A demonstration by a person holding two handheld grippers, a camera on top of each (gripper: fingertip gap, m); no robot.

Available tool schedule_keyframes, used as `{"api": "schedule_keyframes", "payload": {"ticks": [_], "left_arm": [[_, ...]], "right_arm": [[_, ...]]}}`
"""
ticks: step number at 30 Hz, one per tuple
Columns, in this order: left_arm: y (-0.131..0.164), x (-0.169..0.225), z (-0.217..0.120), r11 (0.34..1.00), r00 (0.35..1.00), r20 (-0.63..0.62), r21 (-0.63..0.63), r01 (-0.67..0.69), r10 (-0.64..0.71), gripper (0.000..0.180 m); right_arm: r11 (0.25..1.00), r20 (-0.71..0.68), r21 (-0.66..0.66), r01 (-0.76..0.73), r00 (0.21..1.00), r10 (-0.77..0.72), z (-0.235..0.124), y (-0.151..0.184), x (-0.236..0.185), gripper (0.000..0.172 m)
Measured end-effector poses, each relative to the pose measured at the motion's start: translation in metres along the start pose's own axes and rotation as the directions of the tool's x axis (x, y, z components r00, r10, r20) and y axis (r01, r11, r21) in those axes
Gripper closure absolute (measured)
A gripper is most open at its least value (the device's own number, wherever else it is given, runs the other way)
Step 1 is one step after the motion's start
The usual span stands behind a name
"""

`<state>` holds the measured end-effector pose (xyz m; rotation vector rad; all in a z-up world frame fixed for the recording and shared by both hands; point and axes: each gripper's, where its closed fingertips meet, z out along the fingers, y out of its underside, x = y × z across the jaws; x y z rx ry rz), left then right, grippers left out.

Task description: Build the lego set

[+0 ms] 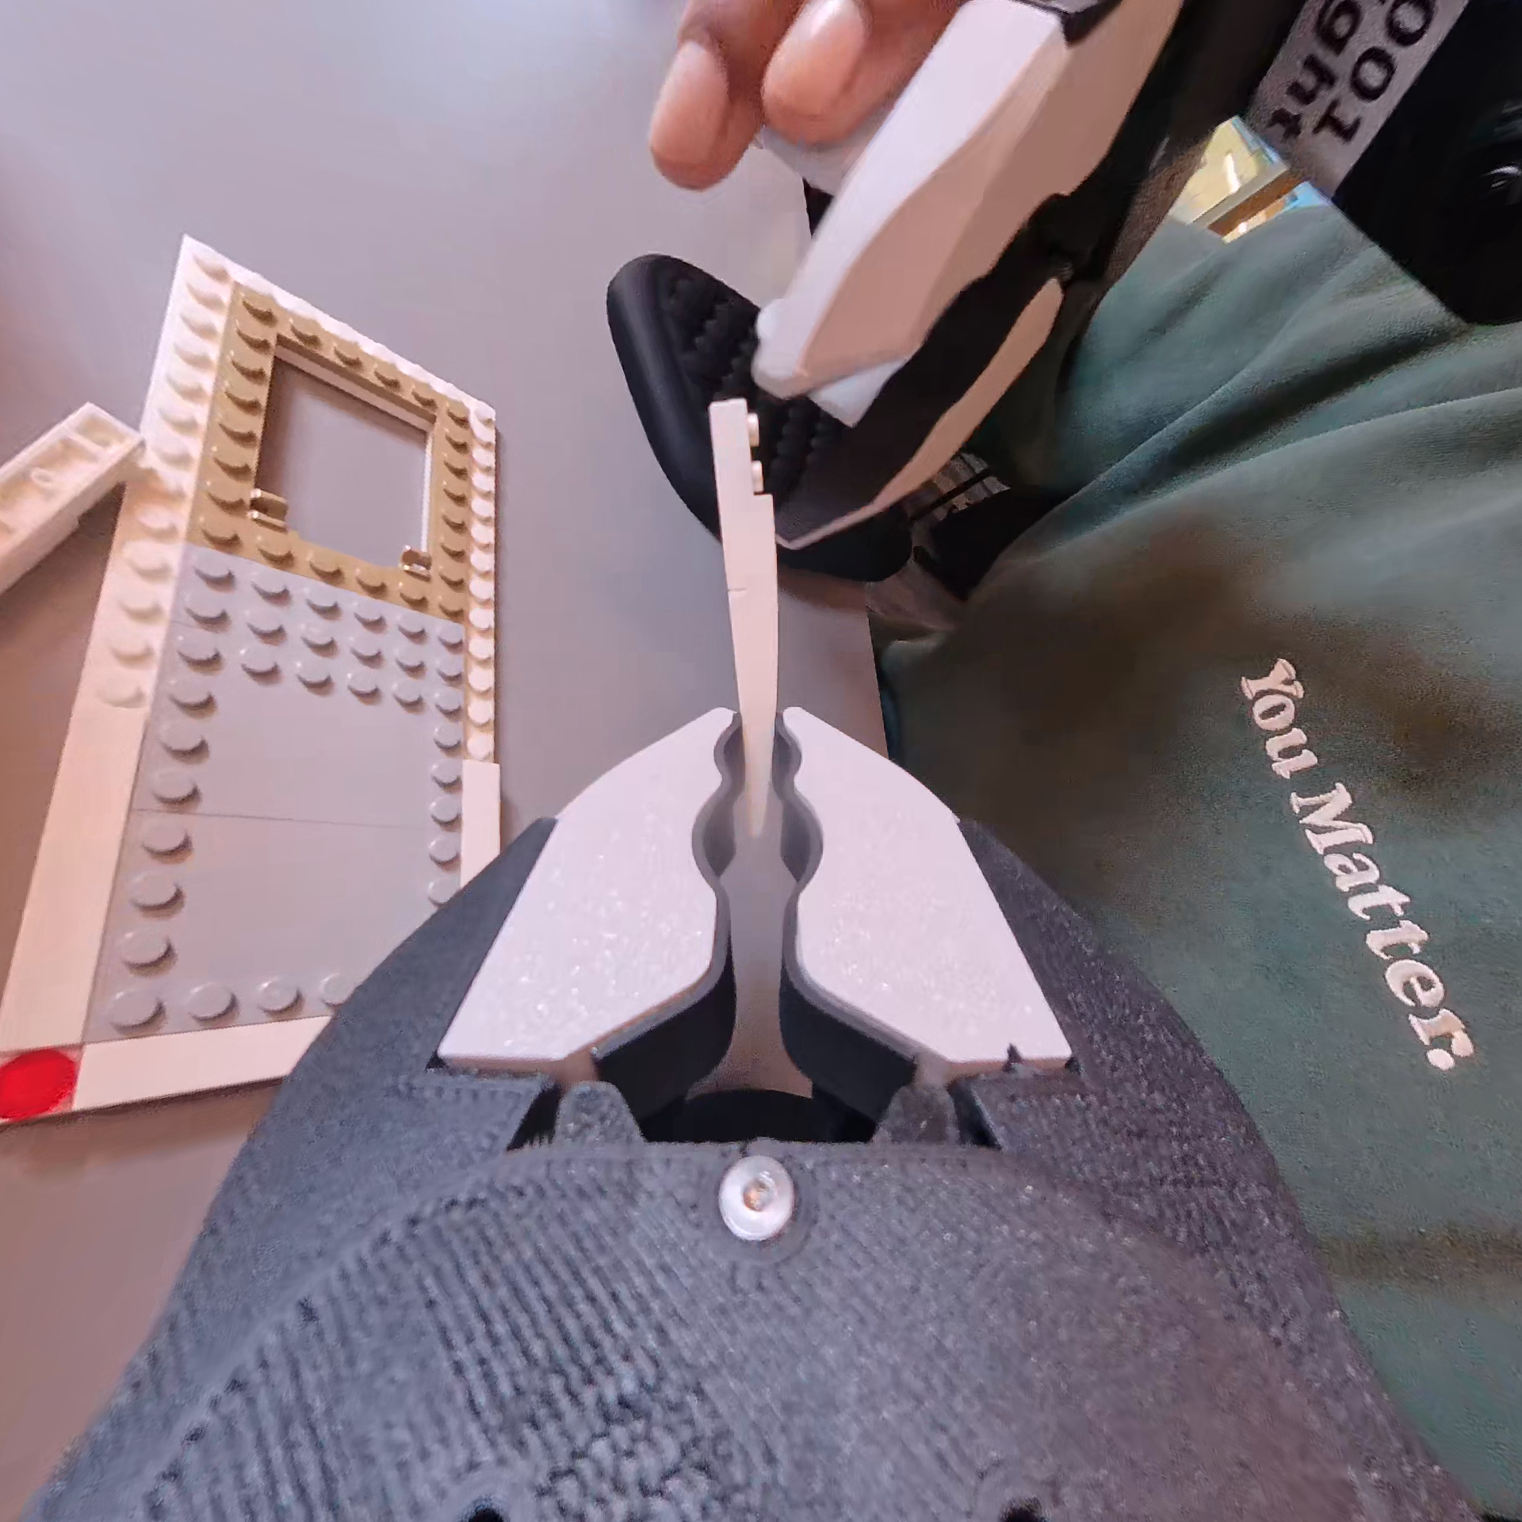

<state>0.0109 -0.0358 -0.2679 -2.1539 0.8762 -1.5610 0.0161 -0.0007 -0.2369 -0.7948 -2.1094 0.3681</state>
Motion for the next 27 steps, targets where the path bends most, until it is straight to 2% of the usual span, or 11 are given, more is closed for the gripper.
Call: {"api": "schedule_keyframes", "payload": {"ticks": [4,5,6,8,9,11,13,14,16,22,27], "left_arm": [[0.000,0.002,0.004,1.000,1.000,-0.027,-0.029,-0.006,0.005,0.174],[-0.001,0.002,0.005,1.000,0.999,-0.035,-0.029,-0.009,0.008,0.174],[-0.001,-0.001,0.004,0.999,1.000,-0.017,-0.035,-0.017,0.016,0.174],[-0.008,-0.011,-0.005,0.998,0.996,0.055,0.015,-0.067,0.066,0.172],[-0.010,-0.014,-0.012,0.994,0.989,0.100,0.026,-0.110,0.107,0.163],[-0.008,-0.027,-0.027,0.972,0.935,0.267,-0.020,-0.236,0.233,0.151],[-0.001,-0.048,-0.044,0.918,0.805,0.441,-0.174,-0.356,0.396,0.150],[0.001,-0.057,-0.049,0.888,0.739,0.494,-0.238,-0.393,0.459,0.150],[0.001,-0.062,-0.049,0.851,0.670,0.525,-0.284,-0.442,0.524,0.154],[0.000,-0.061,-0.037,0.786,0.588,0.528,-0.338,-0.517,0.613,0.173],[0.000,-0.058,-0.026,0.762,0.571,0.509,-0.369,-0.532,0.645,0.174]], "right_arm": [[0.997,0.060,-0.024,0.073,0.996,-0.071,0.014,-0.006,-0.009,0.149],[0.996,0.077,-0.034,0.078,0.994,-0.075,0.018,-0.005,-0.012,0.161],[0.996,0.091,-0.056,0.067,0.994,-0.062,0.021,-0.002,-0.013,0.162],[0.994,0.101,-0.093,-0.053,0.993,0.063,0.024,0.009,-0.008,0.163],[0.984,0.115,-0.120,-0.134,0.982,0.148,0.023,0.019,-0.006,0.163],[0.942,0.152,-0.168,-0.290,0.937,0.316,0.022,0.035,-0.007,0.164],[0.898,0.203,-0.188,-0.397,0.879,0.431,0.024,0.038,-0.015,0.164],[0.887,0.219,-0.205,-0.413,0.864,0.453,0.027,0.040,-0.020,0.164],[0.877,0.222,-0.255,-0.408,0.857,0.464,0.032,0.046,-0.025,0.164],[0.864,0.267,-0.321,-0.387,0.838,0.475,0.043,0.053,-0.031,0.164],[0.859,0.286,-0.340,-0.383,0.828,0.483,0.046,0.054,-0.031,0.163]]}}
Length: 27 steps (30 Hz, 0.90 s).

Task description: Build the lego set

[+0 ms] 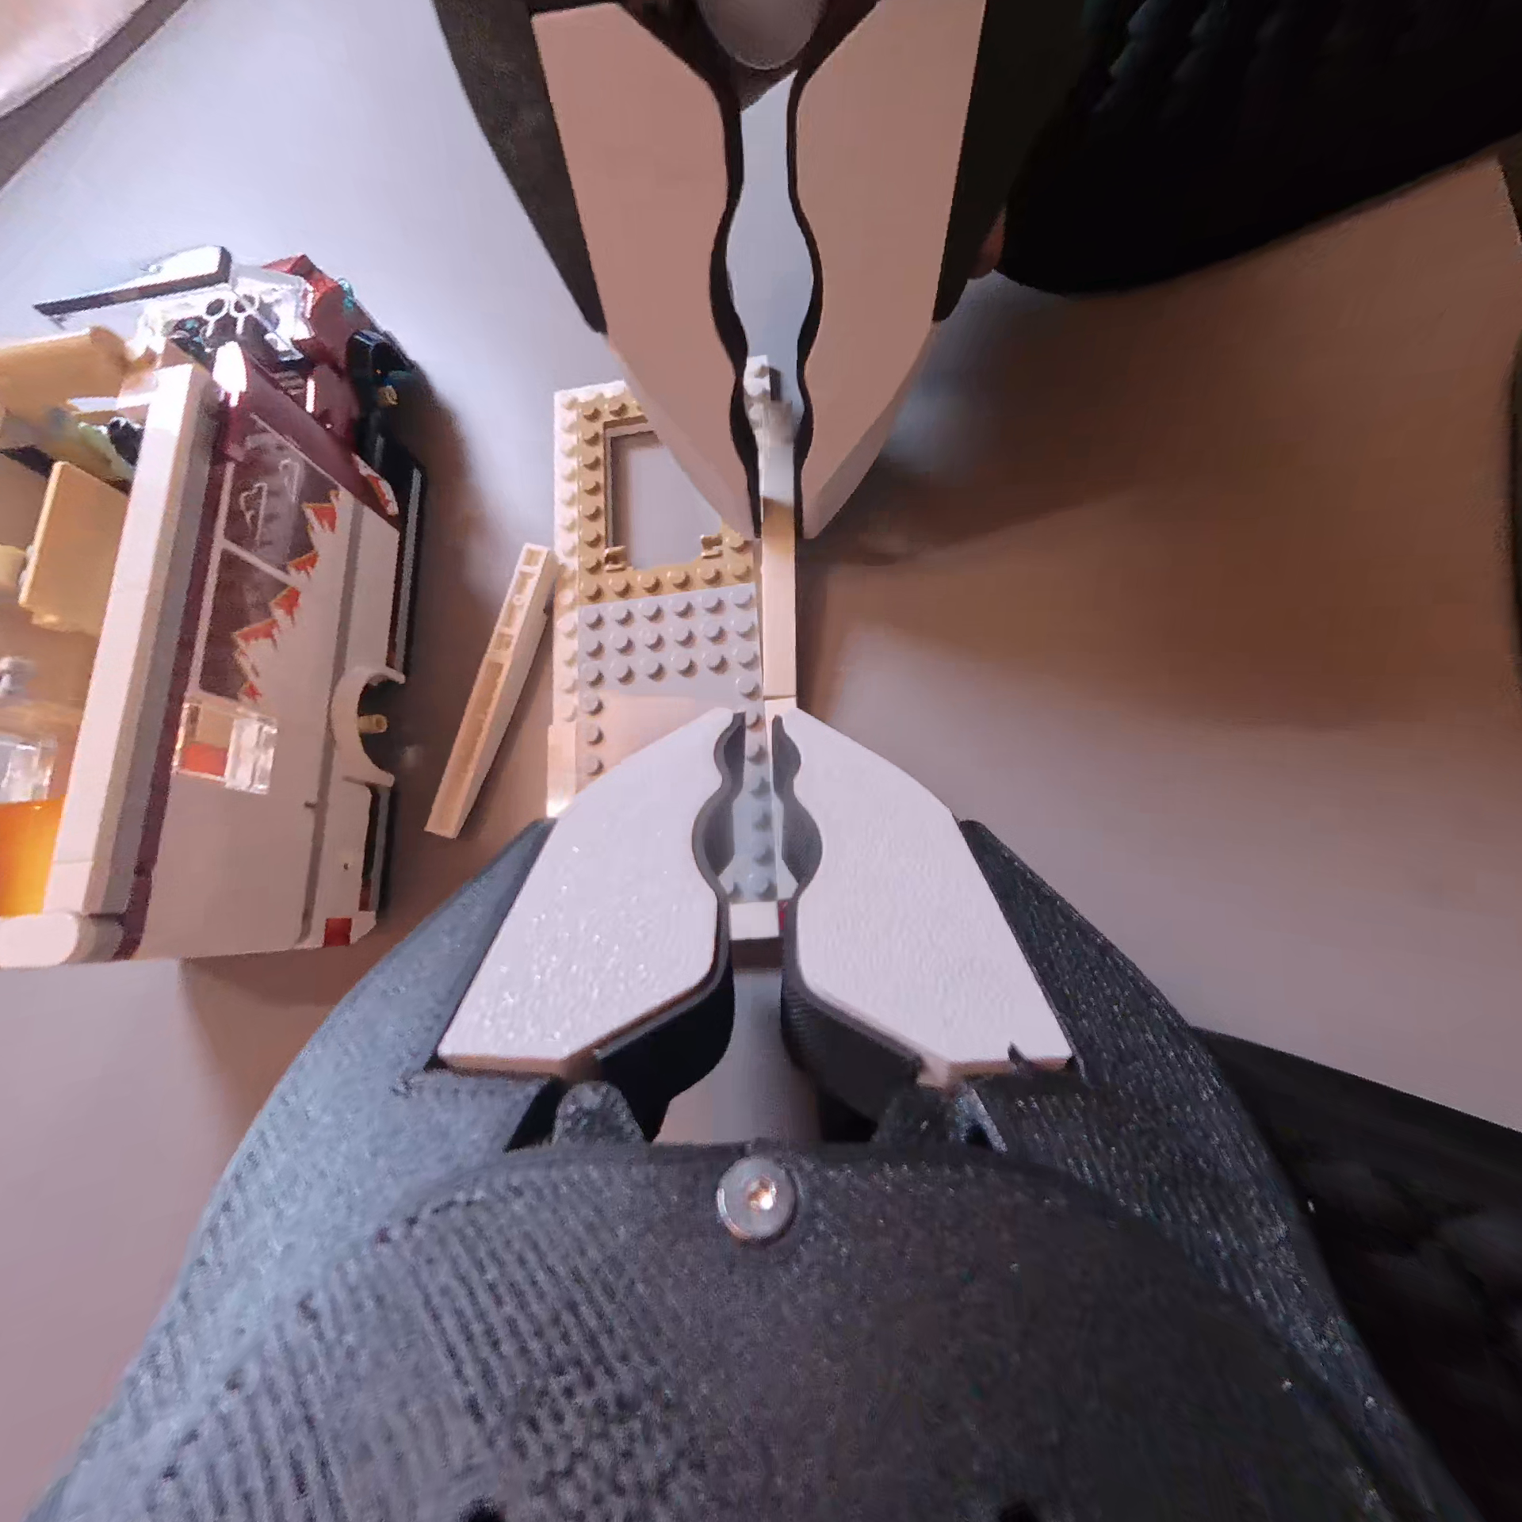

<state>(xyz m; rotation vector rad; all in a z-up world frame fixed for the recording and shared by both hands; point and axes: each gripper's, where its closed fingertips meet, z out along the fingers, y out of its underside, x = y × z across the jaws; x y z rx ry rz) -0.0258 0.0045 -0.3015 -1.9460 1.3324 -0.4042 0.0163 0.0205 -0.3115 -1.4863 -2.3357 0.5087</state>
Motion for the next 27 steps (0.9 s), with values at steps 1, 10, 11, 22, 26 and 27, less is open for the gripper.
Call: {"api": "schedule_keyframes", "payload": {"ticks": [1,10,11,22,26,27], "left_arm": [[0.000,0.000,0.002,1.000,1.000,0.002,-0.008,-0.006,0.006,0.174],[0.006,-0.009,-0.002,0.999,0.999,0.035,-0.035,0.004,-0.003,0.168],[0.007,-0.012,-0.004,0.999,0.999,0.046,-0.034,0.010,-0.008,0.166],[0.000,-0.001,-0.003,0.997,0.997,0.036,-0.022,-0.070,0.071,0.160],[-0.005,0.012,0.007,0.991,0.991,0.022,-0.010,-0.131,0.132,0.159],[-0.006,0.013,0.009,0.989,0.989,0.027,-0.013,-0.147,0.147,0.158]], "right_arm": [[1.000,0.000,-0.001,0.003,1.000,-0.003,0.000,0.000,0.000,0.162],[0.990,-0.067,0.062,0.127,0.990,-0.123,-0.005,-0.009,-0.004,0.157],[0.985,-0.083,0.066,0.158,0.985,-0.152,-0.005,-0.010,-0.006,0.156],[0.984,-0.107,0.078,0.161,0.983,-0.152,0.002,0.000,-0.006,0.162],[0.990,0.076,0.140,-0.031,0.997,0.020,-0.001,-0.004,-0.009,0.163],[0.982,0.130,0.170,-0.081,0.990,0.059,-0.004,-0.008,-0.011,0.163]]}}
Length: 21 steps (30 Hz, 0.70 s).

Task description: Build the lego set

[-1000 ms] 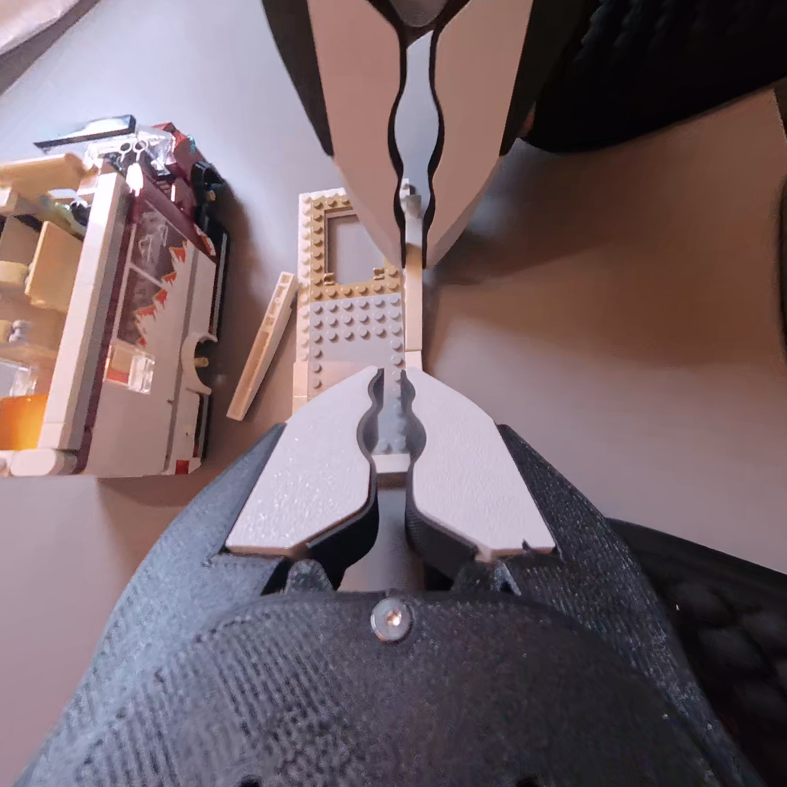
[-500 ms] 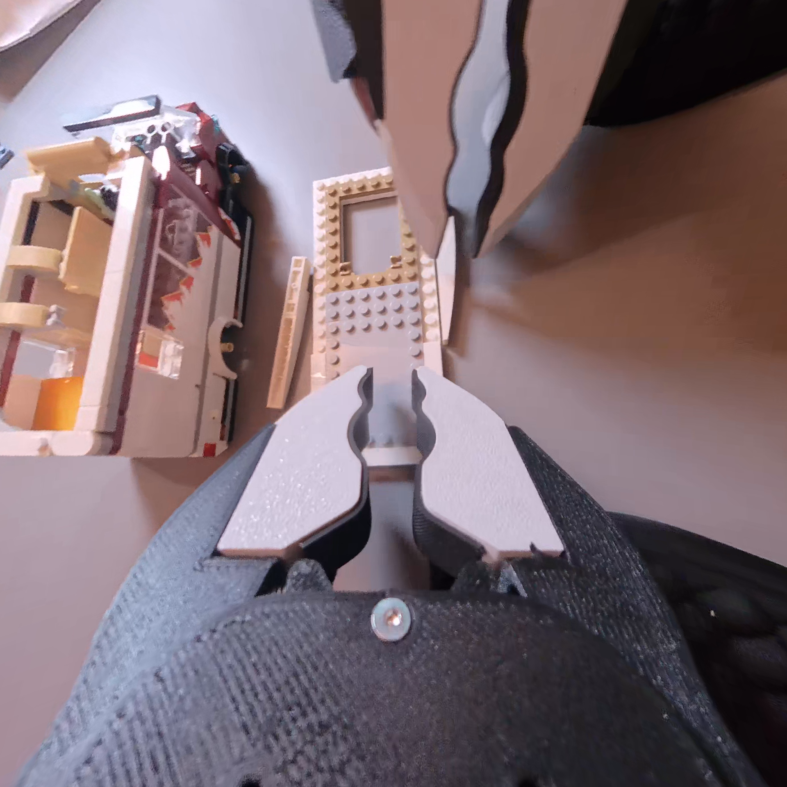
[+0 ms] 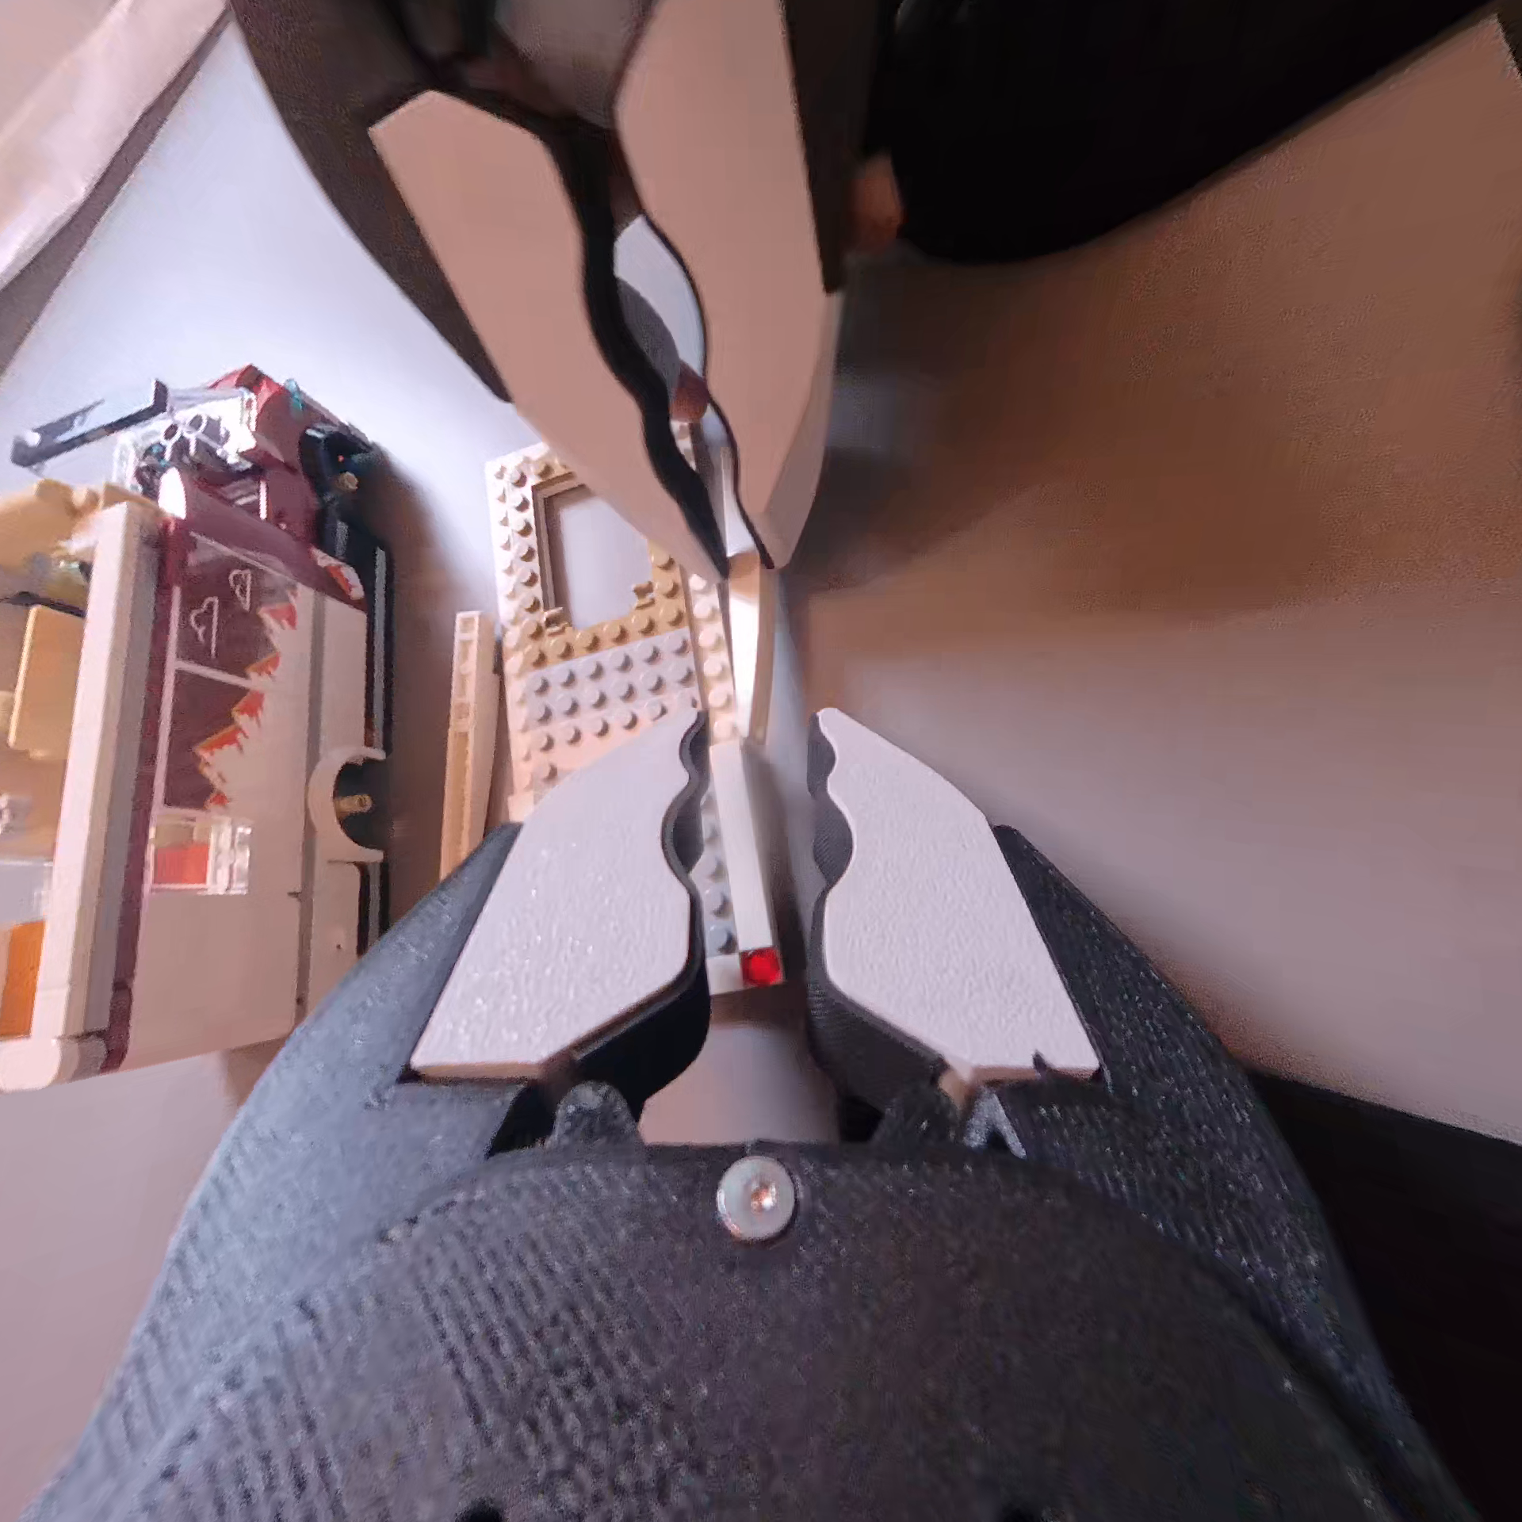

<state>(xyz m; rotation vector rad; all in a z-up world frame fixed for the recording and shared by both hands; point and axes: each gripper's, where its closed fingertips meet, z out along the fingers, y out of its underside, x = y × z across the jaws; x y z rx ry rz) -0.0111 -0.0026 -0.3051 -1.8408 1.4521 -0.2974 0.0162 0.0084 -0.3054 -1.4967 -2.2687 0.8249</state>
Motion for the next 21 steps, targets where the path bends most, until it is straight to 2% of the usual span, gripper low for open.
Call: {"api": "schedule_keyframes", "payload": {"ticks": [2,4,9,11,13,17,21], "left_arm": [[-0.004,-0.001,0.001,1.000,0.999,0.033,0.012,-0.028,0.027,0.160],[-0.010,-0.001,-0.001,0.998,0.998,0.047,0.040,-0.051,0.049,0.172],[-0.018,-0.002,-0.006,0.995,0.996,0.066,0.075,-0.064,0.059,0.172],[-0.018,0.000,-0.006,0.994,0.999,-0.006,0.101,0.046,-0.046,0.172],[-0.018,-0.002,-0.008,0.971,0.977,-0.088,0.124,0.202,-0.192,0.172],[-0.022,-0.003,-0.012,0.876,0.871,-0.270,0.148,0.459,-0.410,0.172],[-0.025,-0.004,-0.014,0.828,0.816,-0.330,0.148,0.542,-0.475,0.172]], "right_arm": [[0.995,0.089,0.061,-0.083,0.993,0.077,-0.006,-0.009,-0.005,0.163],[0.986,0.145,0.081,-0.146,0.980,0.133,-0.009,-0.012,-0.007,0.163],[0.953,0.227,0.109,-0.282,0.941,0.252,-0.015,-0.015,-0.007,0.163],[0.970,0.158,0.142,-0.197,0.972,0.175,-0.017,-0.017,-0.005,0.161],[0.986,0.021,0.166,-0.030,0.999,0.027,-0.021,-0.021,-0.003,0.152],[0.961,-0.238,0.070,0.267,0.940,-0.244,-0.021,-0.026,-0.001,0.151],[0.946,-0.292,-0.008,0.323,0.904,-0.311,-0.017,-0.027,0.003,0.164]]}}
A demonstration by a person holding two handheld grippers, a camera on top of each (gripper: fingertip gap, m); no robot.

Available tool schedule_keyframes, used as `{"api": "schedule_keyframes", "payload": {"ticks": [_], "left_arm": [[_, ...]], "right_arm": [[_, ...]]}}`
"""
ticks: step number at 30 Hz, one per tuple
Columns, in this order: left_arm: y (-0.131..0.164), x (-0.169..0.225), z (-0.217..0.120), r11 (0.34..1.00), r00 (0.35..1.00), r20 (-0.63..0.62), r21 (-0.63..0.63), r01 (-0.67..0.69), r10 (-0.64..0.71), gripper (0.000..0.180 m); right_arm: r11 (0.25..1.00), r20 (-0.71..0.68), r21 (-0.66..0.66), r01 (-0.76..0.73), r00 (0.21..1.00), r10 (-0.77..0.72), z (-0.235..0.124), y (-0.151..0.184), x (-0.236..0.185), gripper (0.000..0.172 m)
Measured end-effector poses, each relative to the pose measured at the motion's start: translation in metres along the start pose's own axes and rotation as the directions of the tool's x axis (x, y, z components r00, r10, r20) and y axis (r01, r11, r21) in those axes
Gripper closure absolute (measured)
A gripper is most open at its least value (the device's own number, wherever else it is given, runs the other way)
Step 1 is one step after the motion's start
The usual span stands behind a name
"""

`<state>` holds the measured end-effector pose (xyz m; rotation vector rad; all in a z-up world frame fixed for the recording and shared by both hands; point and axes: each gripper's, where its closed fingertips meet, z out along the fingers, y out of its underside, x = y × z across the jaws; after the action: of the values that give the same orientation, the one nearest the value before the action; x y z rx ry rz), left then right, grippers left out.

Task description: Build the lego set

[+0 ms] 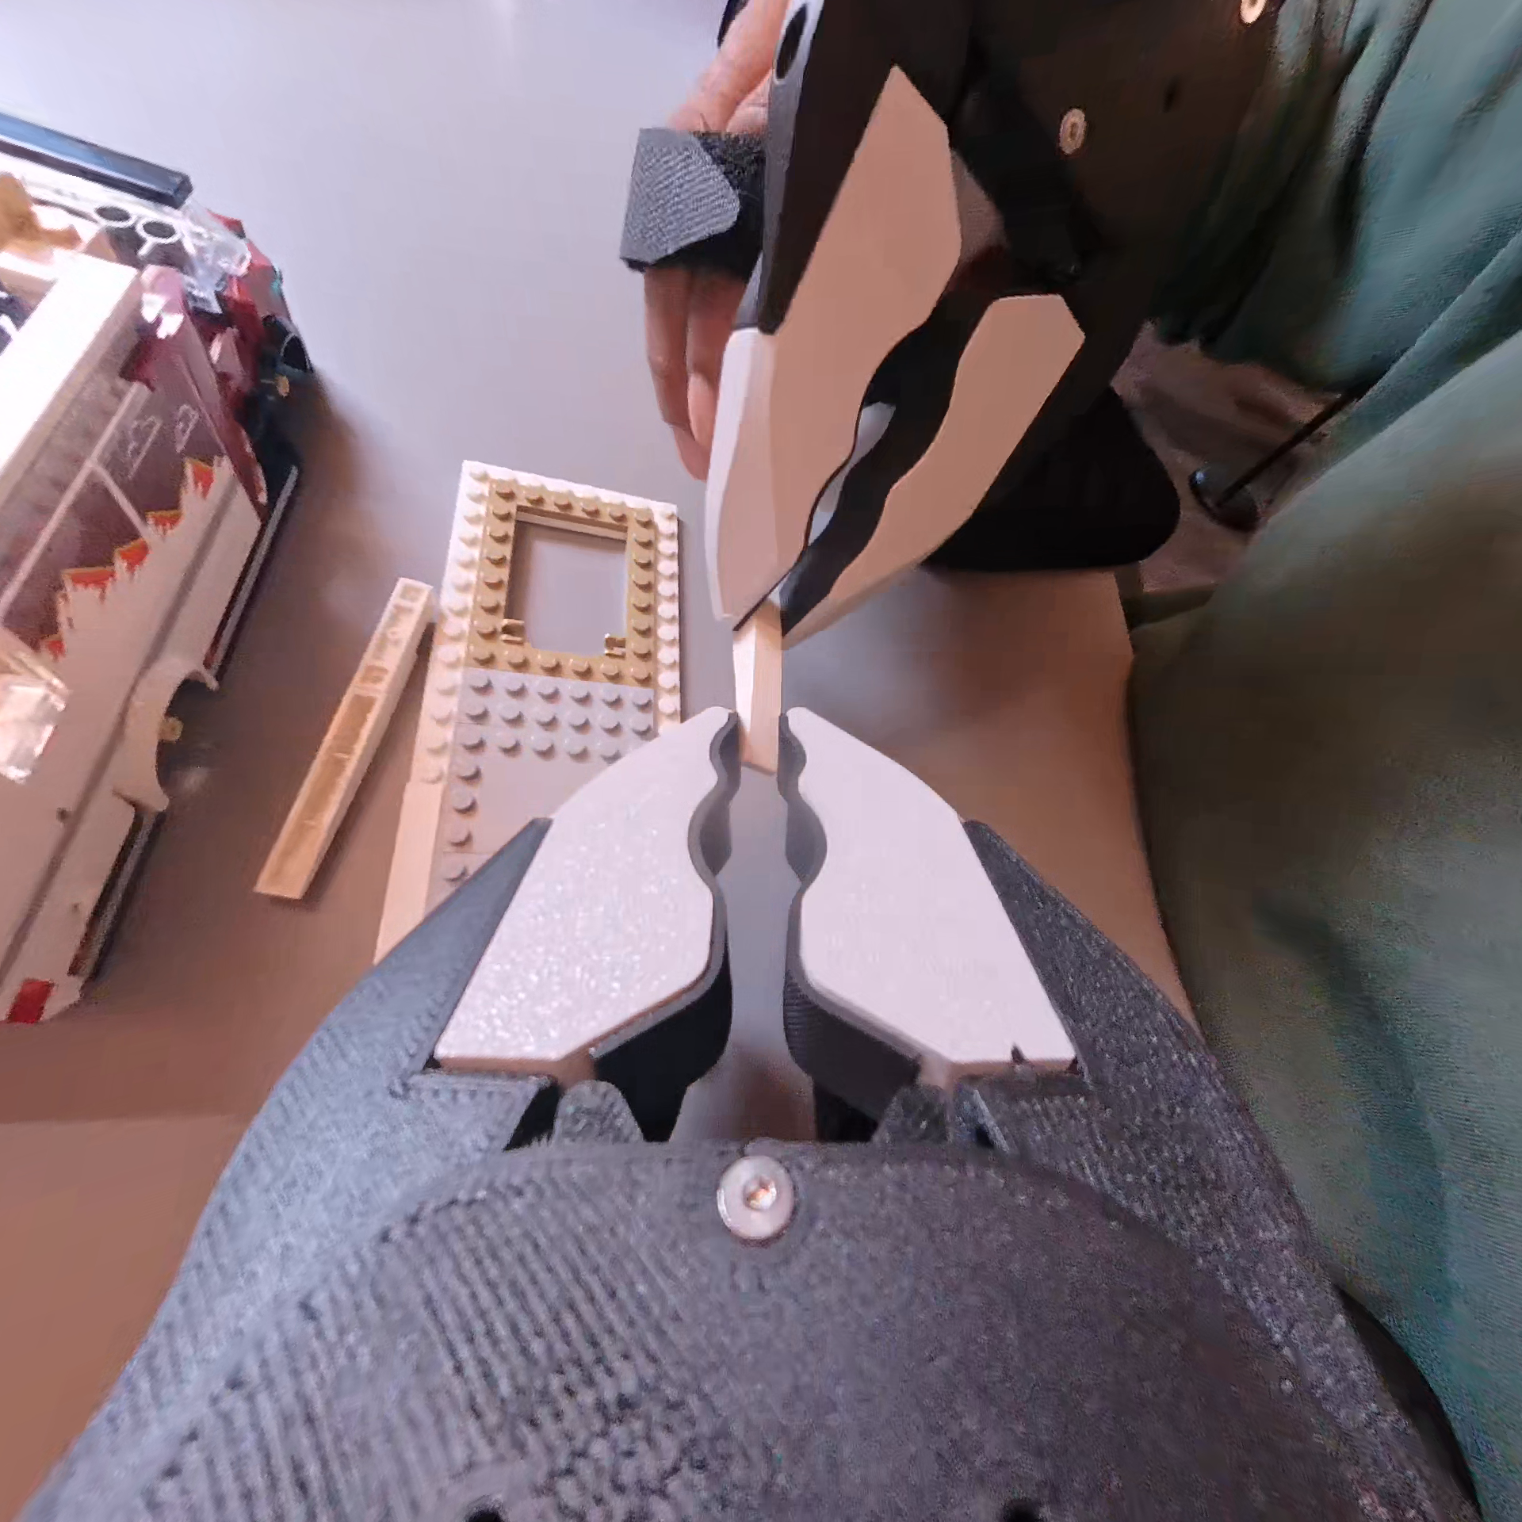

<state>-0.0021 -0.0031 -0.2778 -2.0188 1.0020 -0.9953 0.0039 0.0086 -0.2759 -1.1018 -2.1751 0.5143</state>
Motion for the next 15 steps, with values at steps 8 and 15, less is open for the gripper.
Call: {"api": "schedule_keyframes", "payload": {"ticks": [8,15], "left_arm": [[0.019,-0.029,-0.013,0.948,0.926,0.235,-0.193,-0.255,0.297,0.162],[0.023,-0.026,-0.005,0.901,0.876,0.245,-0.247,-0.358,0.415,0.179]], "right_arm": [[0.978,0.211,-0.200,-0.059,0.972,0.102,0.014,0.026,-0.002,0.164],[0.959,0.247,-0.278,-0.051,0.961,0.123,0.022,0.033,-0.002,0.164]]}}
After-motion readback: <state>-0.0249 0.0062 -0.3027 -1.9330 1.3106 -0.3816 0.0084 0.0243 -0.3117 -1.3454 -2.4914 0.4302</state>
